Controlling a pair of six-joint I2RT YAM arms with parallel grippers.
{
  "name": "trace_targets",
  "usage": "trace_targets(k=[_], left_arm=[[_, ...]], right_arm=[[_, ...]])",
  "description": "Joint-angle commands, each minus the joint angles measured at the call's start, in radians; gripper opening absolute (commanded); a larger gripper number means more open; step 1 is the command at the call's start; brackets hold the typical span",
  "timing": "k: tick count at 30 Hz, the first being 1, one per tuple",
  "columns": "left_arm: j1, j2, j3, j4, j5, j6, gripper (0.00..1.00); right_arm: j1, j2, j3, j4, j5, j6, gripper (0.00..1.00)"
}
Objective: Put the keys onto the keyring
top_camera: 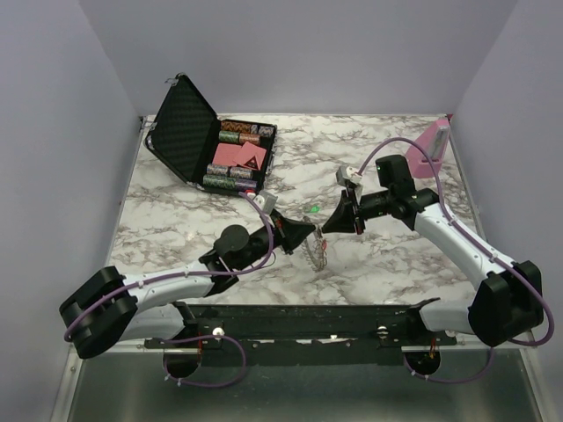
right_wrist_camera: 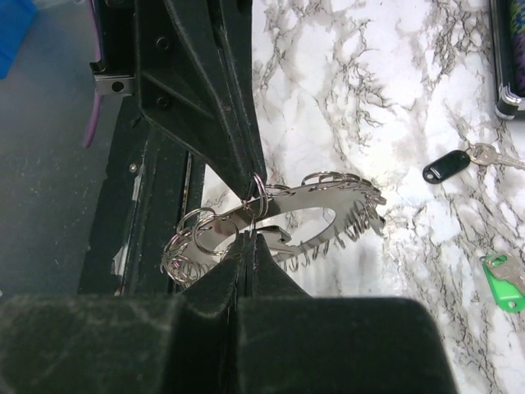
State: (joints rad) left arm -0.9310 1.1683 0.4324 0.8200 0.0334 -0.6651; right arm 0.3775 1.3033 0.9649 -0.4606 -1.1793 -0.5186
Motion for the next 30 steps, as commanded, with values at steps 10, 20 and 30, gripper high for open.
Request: trace_targets(k=[10,20,30], left_arm=[[-0.002,0.056,0.012,0.22,-0.043,-0.03,0.0],[0.0,0.093,-0.006,0.315,0.013,0.019,0.0],[0.017,0.064,-0.061,0.35,0.128,0.102,0.0]], right_arm=[[0.012,-0.016,0.003,-0.101,-0.085,-0.107,0.01],[0.014,-0.019,0.026,-0.187,-0.115,-0.196,0.2],[-0.023,-0.026,0.067,-0.286,-0.149,-0.273,0.33]])
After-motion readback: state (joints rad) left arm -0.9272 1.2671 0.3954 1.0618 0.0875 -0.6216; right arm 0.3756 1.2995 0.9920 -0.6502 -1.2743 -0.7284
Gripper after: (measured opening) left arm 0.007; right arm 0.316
